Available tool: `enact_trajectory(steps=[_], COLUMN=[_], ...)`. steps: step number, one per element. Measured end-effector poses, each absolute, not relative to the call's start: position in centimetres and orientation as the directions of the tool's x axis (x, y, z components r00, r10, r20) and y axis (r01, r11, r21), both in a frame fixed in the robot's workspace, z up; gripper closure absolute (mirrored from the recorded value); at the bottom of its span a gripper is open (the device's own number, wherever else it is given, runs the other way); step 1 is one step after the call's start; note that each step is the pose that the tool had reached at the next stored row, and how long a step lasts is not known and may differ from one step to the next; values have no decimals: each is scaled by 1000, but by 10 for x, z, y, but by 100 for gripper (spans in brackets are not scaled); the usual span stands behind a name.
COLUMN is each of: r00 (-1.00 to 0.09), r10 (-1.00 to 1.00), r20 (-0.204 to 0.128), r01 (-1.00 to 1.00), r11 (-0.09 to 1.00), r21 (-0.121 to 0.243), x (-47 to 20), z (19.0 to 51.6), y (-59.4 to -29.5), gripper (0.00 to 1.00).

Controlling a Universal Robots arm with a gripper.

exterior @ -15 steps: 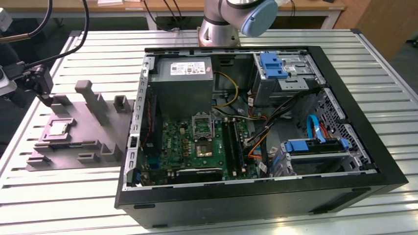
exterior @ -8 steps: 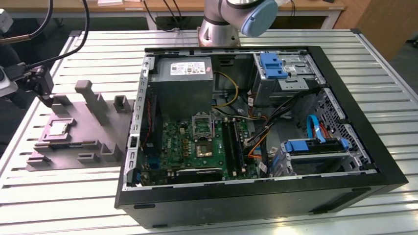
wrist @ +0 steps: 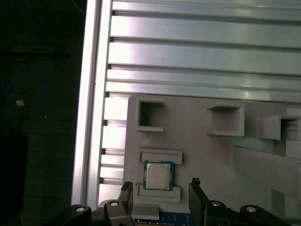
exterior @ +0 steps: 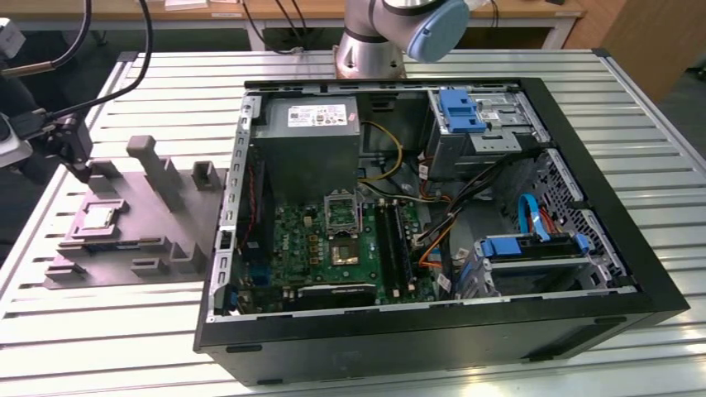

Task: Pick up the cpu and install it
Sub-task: 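Pick up the cpu and move it towards the insertion slot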

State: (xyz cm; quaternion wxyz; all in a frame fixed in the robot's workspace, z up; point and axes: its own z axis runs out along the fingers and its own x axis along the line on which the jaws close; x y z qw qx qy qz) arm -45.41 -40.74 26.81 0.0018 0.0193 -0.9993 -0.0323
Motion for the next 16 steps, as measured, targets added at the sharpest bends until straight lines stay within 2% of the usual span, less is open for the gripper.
enact_trajectory(steps=[16], r00=[-1000], r10=[-12], r20=[2], r01=[-12], r11=[998], r21=[65], x=[-454], z=[260], y=[-407], gripper=[41])
